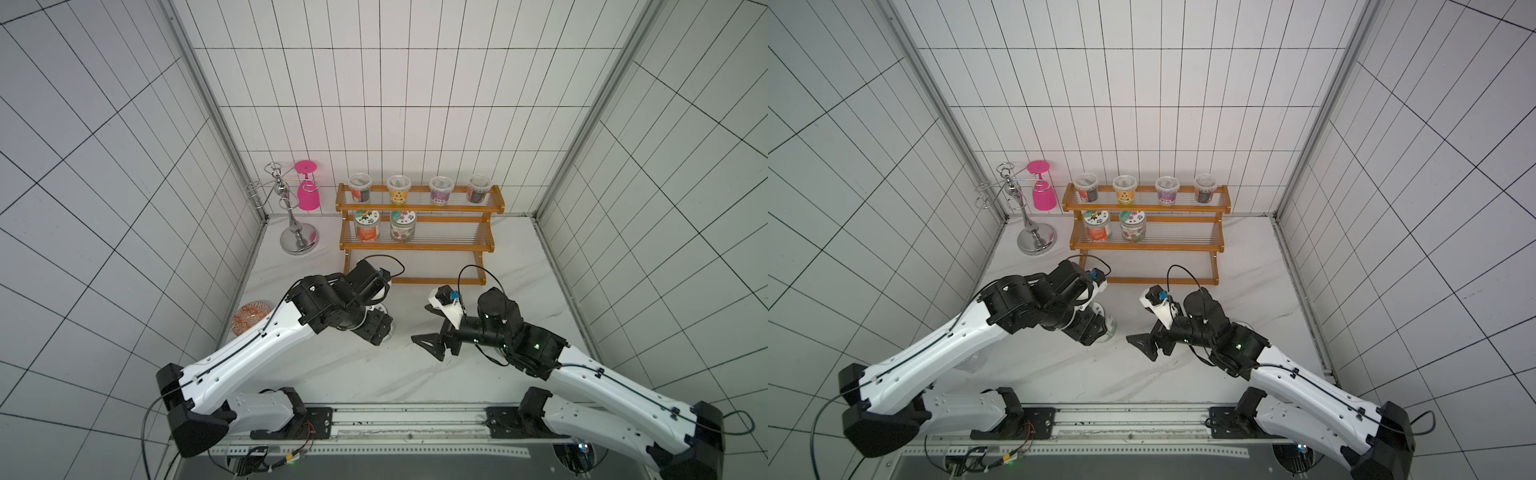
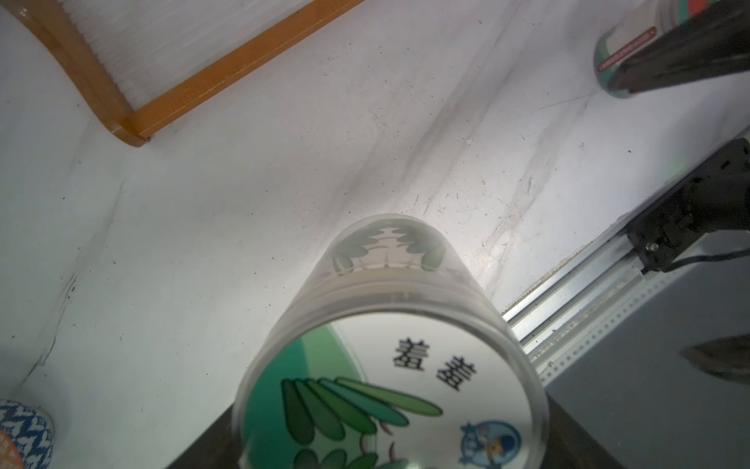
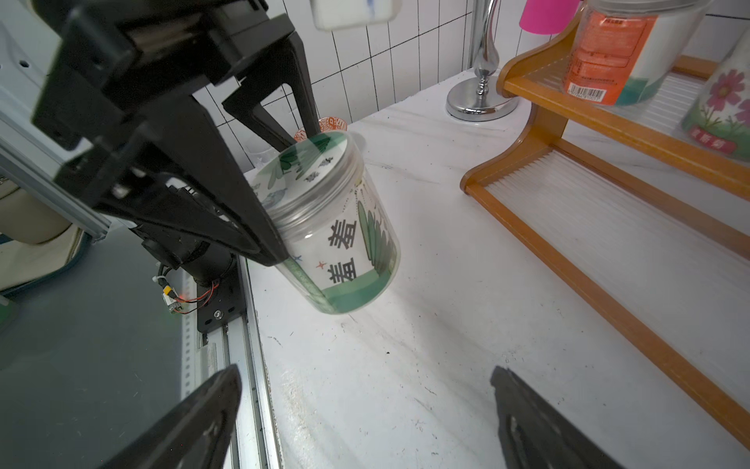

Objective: Place the seed container on the shelf
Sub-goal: Pick up the seed jar at the center of the board.

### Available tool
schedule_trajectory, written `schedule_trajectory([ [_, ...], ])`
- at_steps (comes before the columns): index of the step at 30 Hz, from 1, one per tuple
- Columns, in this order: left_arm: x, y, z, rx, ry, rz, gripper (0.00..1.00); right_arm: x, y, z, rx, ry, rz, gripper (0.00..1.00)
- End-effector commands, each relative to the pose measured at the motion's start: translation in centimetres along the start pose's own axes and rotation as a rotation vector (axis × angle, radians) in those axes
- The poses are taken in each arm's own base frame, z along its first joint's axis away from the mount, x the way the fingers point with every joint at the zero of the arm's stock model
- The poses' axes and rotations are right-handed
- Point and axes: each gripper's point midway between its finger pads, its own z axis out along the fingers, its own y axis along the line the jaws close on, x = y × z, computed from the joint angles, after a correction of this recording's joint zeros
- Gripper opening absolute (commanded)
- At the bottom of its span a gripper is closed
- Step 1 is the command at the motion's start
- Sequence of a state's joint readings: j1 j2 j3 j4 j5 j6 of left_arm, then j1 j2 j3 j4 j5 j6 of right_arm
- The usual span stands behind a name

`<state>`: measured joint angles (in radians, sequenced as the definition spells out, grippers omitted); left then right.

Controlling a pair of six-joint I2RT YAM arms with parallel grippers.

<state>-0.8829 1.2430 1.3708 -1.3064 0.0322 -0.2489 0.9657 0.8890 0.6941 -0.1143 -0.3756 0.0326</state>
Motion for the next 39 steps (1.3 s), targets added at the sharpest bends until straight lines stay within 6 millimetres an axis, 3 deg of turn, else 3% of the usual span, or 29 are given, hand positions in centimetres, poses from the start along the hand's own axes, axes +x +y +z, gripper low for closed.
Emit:
schedule_trajectory([
  [1, -0.5, -2.3, -1.6, 0.113, -0.027, 0.167, 0.54, 0.0, 0.7, 0.4, -0.07, -0.016, -0.084, 0.99],
  [9, 0.0, -4.9, -3.3, 0.214, -0.057, 0.343, 0.55, -0.8, 3.5, 0.7, -0.259, 0.006, -0.137, 0.99],
  [20, -0.5, -8.2, -2.8, 0.301, -0.037, 0.446, 0.55, -1.1, 5.4, 1.1, -0.399, -0.007, -0.141, 0.99],
  [29, -0.9, -9.1, -1.6, 0.326, 0.008, 0.466, 0.54, -1.0, 6.7, 0.9, -0.462, -0.03, -0.168, 0.99],
  [35, -0.5, -9.7, -0.8, 0.368, 0.057, 0.472, 0.54, -1.2, 6.1, 0.8, -0.418, -0.036, -0.173, 0.99],
  [39, 0.0, -10.1, -0.5, 0.394, 0.083, 0.464, 0.55, -0.8, 3.0, 1.7, -0.223, -0.009, -0.141, 0.99],
])
